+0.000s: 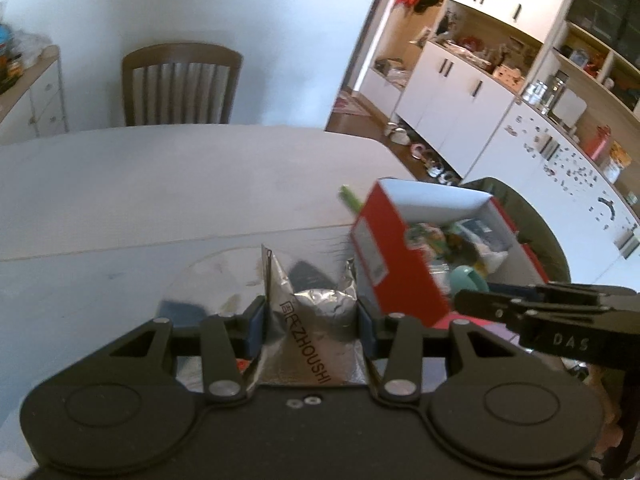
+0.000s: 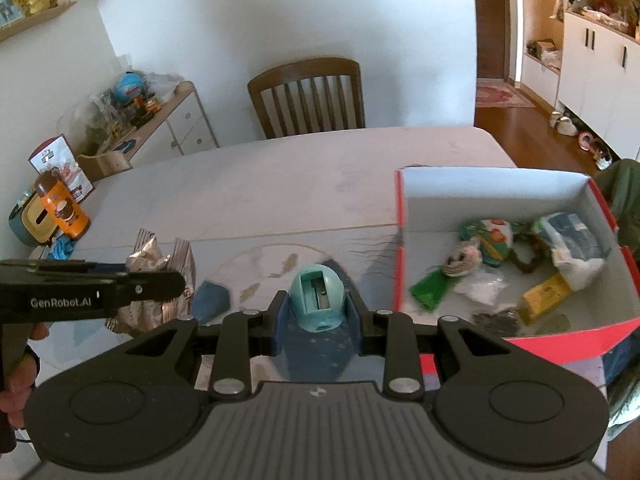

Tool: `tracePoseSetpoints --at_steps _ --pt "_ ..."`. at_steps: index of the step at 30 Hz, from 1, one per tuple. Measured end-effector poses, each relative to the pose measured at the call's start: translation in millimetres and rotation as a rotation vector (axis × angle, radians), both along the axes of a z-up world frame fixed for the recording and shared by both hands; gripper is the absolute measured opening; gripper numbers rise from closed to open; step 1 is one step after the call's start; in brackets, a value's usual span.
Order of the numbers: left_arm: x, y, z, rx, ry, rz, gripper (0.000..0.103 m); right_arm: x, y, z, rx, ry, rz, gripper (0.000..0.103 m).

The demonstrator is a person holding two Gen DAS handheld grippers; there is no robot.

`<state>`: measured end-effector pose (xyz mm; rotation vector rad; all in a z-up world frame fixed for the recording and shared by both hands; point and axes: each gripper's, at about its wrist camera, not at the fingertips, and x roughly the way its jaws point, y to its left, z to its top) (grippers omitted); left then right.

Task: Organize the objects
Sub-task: 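Carry the teal sharpener and silver foil packet with both grippers into the shoebox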

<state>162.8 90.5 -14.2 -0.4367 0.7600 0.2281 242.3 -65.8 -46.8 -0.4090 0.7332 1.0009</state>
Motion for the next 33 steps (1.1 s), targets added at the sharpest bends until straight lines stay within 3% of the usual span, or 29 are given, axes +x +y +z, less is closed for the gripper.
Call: tracePoseSetpoints --at_steps 19,26,33 --pt "125 -105 -5 0.033 0.041 -0.079 0.044 135 -87 7 -0.038 -0.032 -0.071 0.030" --pt "163 -130 -13 0.072 0.076 -0.129 0.044 174 -99 2 -0.049 -0.027 -0.094 0.030" --pt "194 -135 -20 0.119 0.120 -0.116 0.044 197 -92 -8 -0.058 -0.030 -0.069 0.030"
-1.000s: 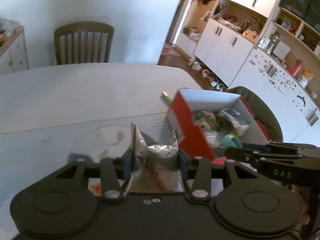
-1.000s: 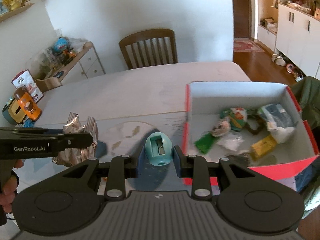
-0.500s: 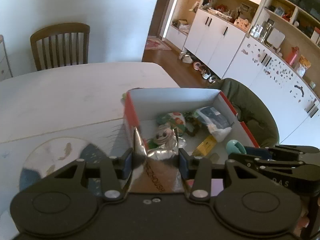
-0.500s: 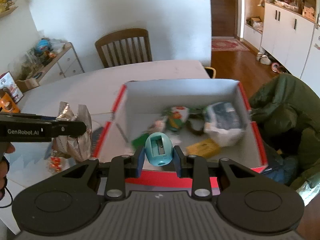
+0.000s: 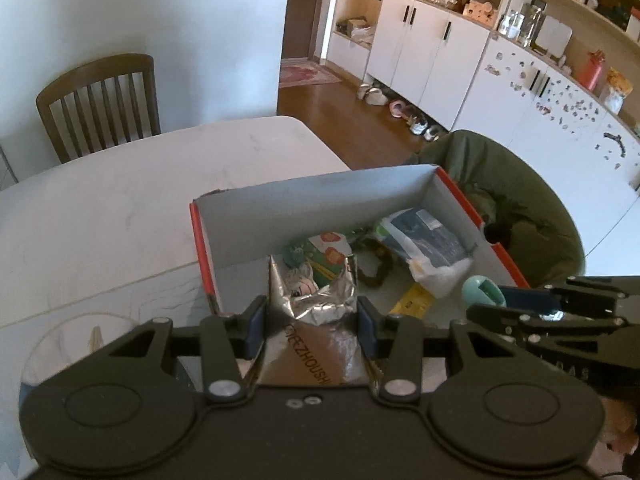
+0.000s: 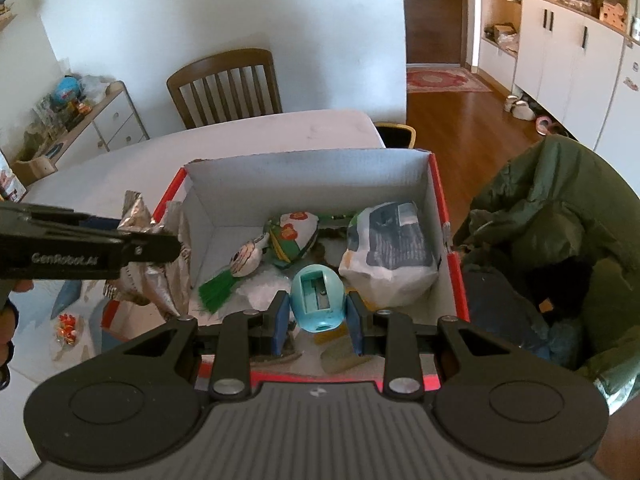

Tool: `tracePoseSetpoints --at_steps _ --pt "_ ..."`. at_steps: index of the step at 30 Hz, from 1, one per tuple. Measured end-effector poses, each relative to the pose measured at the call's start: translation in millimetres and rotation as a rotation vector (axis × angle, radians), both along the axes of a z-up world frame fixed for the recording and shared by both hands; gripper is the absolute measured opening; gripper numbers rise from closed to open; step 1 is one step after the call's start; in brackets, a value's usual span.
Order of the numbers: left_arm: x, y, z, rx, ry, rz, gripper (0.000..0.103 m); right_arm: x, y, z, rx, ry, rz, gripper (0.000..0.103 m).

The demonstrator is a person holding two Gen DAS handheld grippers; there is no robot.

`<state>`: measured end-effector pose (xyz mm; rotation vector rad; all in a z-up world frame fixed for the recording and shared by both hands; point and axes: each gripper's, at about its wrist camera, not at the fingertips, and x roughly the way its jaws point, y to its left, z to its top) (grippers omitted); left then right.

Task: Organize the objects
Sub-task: 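Carry the teal sharpener and silver foil packet with both grippers into the shoebox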

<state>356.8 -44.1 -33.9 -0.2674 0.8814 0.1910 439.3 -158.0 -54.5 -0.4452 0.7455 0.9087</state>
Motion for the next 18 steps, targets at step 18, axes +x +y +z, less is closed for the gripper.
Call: tracePoseSetpoints --at_steps 18 --pt "50 -7 -59 0.025 0.225 -0.056 0.044 22 47 -53 -0.133 -0.014 0.138 0.030"
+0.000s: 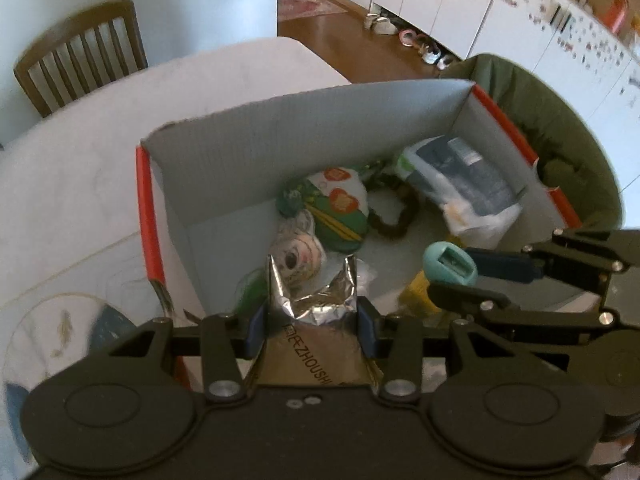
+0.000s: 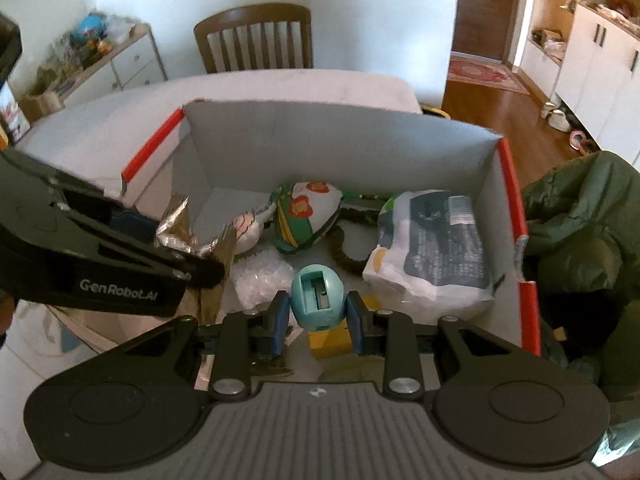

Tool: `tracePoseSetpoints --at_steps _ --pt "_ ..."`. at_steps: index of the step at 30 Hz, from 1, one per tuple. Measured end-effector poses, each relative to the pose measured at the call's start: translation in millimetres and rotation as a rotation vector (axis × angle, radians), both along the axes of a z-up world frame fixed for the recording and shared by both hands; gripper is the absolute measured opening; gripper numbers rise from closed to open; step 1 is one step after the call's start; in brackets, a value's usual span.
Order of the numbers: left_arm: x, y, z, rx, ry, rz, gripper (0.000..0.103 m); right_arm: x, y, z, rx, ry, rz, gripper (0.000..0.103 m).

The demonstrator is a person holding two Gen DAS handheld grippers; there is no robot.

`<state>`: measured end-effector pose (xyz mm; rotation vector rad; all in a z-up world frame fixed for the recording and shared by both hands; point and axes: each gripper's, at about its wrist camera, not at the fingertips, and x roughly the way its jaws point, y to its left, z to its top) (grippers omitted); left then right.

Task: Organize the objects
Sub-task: 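Carry the teal sharpener and silver foil packet with both grippers into the shoebox, then open the right gripper to drop the sharpener while the left releases the foil packet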

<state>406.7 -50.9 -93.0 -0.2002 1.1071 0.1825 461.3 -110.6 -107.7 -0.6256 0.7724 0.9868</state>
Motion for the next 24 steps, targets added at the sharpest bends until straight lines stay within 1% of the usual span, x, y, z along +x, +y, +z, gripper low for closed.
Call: tracePoseSetpoints --at_steps 6,9,13,18,21,24 --pt "5 -6 -8 0.026 0.028 -0.029 0.043 -5 4 -11 -0.052 -0.051 0.042 0.030" --pt "6 -5 -14 0.011 0.046 -0.034 0.044 -3 3 -14 -0.063 -0.043 0.057 0.030" --pt "7 -3 -18 -0.002 0.057 -0.039 0.045 -5 -1 -13 -0.072 -0.063 0.079 0.030" --pt "10 -6 -23 0.000 0.061 -0.049 0.050 -2 -8 -5 -0.054 -0.033 0.086 0.030" --pt "9 -7 -22 -0.013 0.047 -0.048 0.056 -2 -11 -1 -0.053 -0.026 0.084 0.030" --pt "7 -8 -19 -0.018 0.029 -0.046 0.059 0 -15 3 -0.038 0.003 0.067 0.030"
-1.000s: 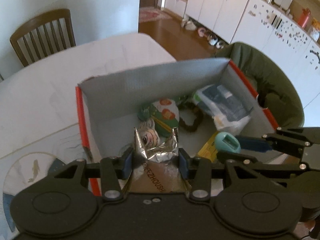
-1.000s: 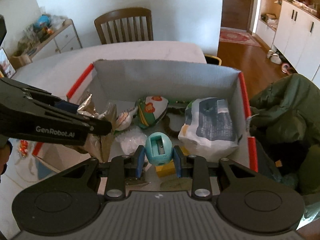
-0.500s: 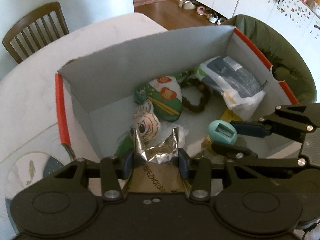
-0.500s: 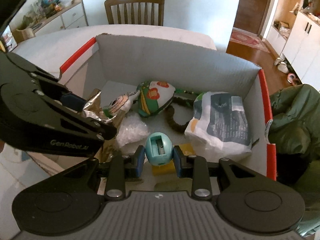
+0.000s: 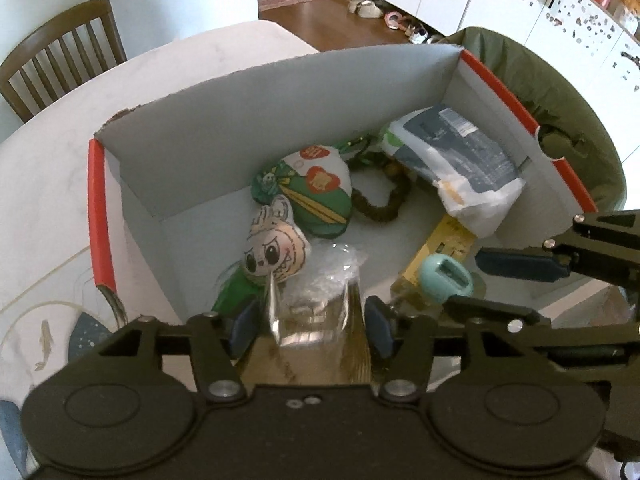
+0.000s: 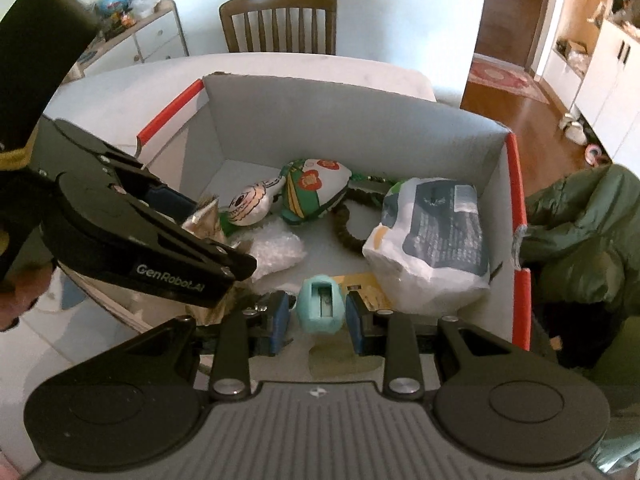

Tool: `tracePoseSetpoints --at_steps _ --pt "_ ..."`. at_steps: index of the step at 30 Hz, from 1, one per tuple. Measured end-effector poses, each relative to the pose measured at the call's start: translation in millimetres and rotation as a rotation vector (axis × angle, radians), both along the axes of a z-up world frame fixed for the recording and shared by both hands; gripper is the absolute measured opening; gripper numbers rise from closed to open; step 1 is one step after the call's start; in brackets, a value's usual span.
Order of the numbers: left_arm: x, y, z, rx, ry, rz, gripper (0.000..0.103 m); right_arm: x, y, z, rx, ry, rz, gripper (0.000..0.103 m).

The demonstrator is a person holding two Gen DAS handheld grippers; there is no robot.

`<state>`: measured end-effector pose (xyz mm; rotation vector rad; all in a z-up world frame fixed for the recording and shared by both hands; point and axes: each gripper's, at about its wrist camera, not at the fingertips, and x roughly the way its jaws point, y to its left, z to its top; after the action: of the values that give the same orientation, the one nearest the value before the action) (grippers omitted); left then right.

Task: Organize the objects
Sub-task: 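Open the right gripper to drop the sharpener while the left releases the foil packet, then withdraw both grippers from the shoebox back over the table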

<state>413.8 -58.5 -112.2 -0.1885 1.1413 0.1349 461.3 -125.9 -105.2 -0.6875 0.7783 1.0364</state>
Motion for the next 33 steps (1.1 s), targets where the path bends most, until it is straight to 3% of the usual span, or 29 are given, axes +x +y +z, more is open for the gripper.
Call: tracePoseSetpoints --at_steps 6,9,13,17,23,33 --pt "-10 -2 14 -0.014 -0.047 0.007 0.063 -4 -10 12 0.036 0.030 -0.020 0.030" --pt "-19 -1 25 0.002 -0.086 0.015 0.075 -11 -13 18 0.055 0.025 -0.026 0.031" --pt "-29 2 38 0.008 -0.127 0.029 0.075 -15 -18 26 0.081 0.046 -0.047 0.031" --pt "-44 8 49 0.008 -0.164 0.037 0.075 -22 -21 33 0.119 0.057 -0.068 0.050" --pt "-73 21 68 0.002 -0.228 0.051 0.077 -41 -18 45 0.172 0.072 -0.091 0.051" --pt "-123 46 91 0.005 -0.314 0.070 0.084 -92 -1 62 0.233 0.081 -0.094 0.061"
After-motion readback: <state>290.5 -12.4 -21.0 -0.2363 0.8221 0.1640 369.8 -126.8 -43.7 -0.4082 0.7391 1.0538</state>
